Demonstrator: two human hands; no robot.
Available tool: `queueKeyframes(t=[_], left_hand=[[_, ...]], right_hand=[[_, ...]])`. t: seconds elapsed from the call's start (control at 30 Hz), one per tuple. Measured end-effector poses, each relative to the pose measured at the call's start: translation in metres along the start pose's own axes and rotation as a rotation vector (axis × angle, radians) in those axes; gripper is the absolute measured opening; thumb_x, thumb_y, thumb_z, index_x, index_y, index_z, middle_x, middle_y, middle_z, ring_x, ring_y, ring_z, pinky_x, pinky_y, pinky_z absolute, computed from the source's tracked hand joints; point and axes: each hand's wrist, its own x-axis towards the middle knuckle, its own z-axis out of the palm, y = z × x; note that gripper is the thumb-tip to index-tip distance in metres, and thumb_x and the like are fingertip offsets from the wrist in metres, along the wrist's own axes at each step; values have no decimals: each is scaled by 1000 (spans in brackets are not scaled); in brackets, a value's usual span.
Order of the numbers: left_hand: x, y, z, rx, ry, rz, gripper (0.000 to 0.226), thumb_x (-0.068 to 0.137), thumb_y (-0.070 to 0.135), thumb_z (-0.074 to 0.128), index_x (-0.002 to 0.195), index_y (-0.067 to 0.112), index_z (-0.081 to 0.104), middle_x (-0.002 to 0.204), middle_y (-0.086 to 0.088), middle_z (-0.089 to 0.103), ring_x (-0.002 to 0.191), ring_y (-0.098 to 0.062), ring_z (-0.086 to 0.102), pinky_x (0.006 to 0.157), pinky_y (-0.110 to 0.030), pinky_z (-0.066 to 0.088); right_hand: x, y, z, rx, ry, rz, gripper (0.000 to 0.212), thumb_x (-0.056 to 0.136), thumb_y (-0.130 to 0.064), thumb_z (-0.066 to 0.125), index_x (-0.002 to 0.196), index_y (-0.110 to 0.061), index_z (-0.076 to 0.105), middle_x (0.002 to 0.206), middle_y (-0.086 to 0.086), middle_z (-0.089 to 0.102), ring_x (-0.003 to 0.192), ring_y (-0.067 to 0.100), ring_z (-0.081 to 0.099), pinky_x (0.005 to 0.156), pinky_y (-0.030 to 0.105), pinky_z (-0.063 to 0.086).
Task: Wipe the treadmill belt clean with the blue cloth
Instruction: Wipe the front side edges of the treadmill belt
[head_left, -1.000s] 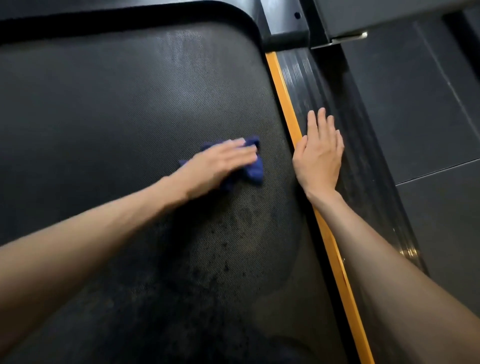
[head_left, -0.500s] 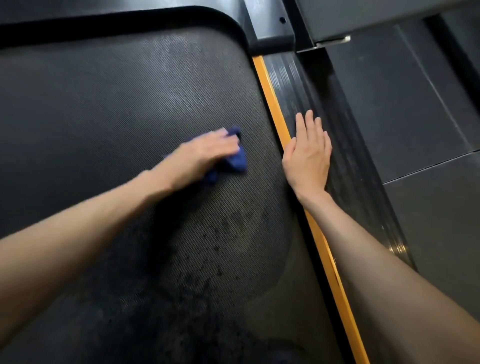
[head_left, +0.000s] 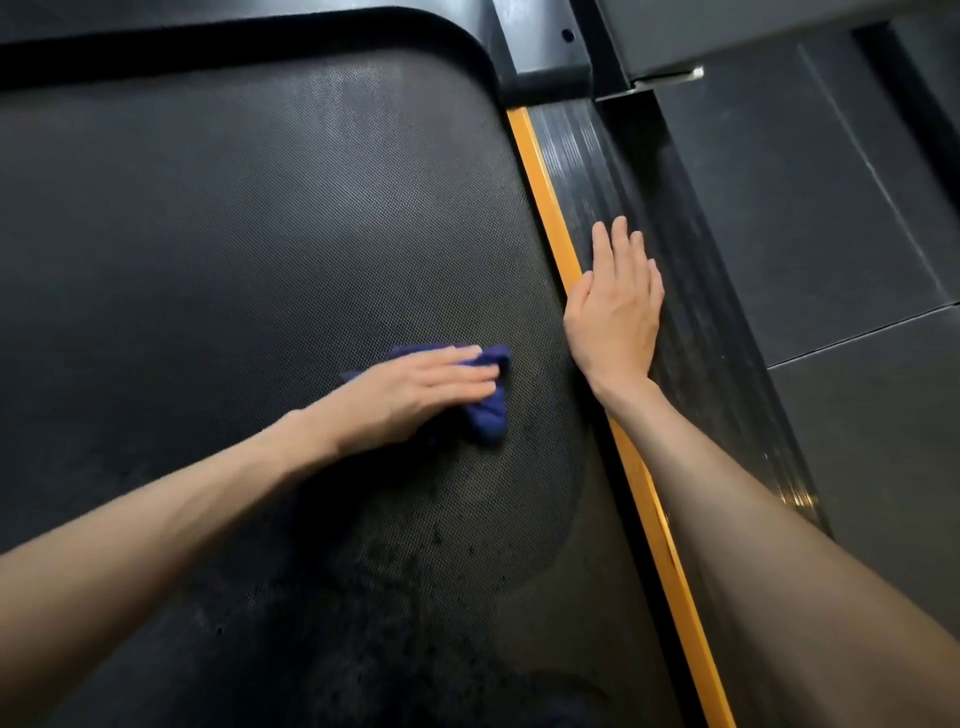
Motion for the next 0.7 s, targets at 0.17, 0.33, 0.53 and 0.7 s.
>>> queueKeyframes(t=[0.17, 0.33, 0.53, 0.7], left_hand=[[26, -62, -30, -9, 348, -385, 46, 92, 23, 39, 120, -9, 57, 130, -28, 51, 124, -45, 44, 111, -29, 17], [35, 26, 9, 34, 9, -198, 44, 96, 26, 33, 123, -2, 55, 128, -32, 48, 122, -50, 41, 97, -52, 33], [19, 26, 18, 0, -50, 428, 40, 99, 30, 40, 132, 11, 53, 144, -2, 43, 135, -5, 30, 114, -18, 12], [59, -68, -43, -8, 343, -214, 44, 86, 15, 42, 116, -13, 57, 124, -31, 53, 123, -31, 42, 111, -23, 14]], right_hand=[[1, 0, 0, -1, -10, -7, 51, 98, -24, 27, 149, -13, 27, 156, 6, 21, 145, 21, 15, 117, 37, 10], [1, -2, -1, -5, -10, 1, 51, 98, -24, 29, 148, -13, 27, 156, 7, 22, 145, 21, 17, 116, 38, 12], [0, -1, 0, -10, -9, -9, 51, 98, -24, 29, 148, -13, 27, 156, 7, 22, 144, 21, 17, 116, 37, 12], [1, 1, 0, 0, -20, -7, 51, 99, -24, 30, 149, -14, 26, 156, 6, 20, 145, 21, 16, 116, 37, 11]])
